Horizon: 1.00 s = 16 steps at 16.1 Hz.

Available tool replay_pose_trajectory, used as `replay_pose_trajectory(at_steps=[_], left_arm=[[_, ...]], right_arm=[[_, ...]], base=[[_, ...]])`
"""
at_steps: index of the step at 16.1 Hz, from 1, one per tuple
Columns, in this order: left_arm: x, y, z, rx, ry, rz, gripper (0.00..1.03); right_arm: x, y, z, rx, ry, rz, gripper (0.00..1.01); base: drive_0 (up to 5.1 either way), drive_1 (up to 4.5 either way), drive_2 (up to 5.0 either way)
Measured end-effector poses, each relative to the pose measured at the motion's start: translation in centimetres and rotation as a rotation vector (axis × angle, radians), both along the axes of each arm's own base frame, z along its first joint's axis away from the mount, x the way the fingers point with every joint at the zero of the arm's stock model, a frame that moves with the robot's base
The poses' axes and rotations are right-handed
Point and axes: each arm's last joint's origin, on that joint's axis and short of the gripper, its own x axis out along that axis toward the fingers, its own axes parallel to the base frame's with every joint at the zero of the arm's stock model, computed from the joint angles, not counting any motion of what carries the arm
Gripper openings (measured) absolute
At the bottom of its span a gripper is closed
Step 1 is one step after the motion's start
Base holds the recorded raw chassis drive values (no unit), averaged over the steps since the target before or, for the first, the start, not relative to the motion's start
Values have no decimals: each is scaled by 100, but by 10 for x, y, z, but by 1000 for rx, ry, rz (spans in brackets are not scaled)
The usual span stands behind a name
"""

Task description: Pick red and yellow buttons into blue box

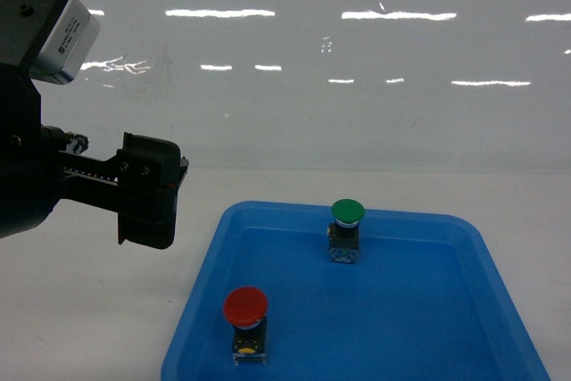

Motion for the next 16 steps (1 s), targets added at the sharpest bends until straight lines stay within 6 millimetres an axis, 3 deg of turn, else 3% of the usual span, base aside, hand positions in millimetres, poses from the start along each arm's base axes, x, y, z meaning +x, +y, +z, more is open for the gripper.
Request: replay_pose_trajectory(at_steps=[4,9,10,16], left_arm=[[0,0,0,0,0,0,98],[0,0,0,0,0,0,98],[0,0,0,0,0,0,98],[0,0,0,0,3,-1,98]], right_arm=[[-42,-17,13,45,-12,-90,29],[-80,-5,19,51,-42,-44,29],[-97,-1,16,49,-19,-12,29],[-101,0,15,37,-33,-41,28]], base=[[0,0,0],[0,0,0],[0,0,0],[0,0,0]])
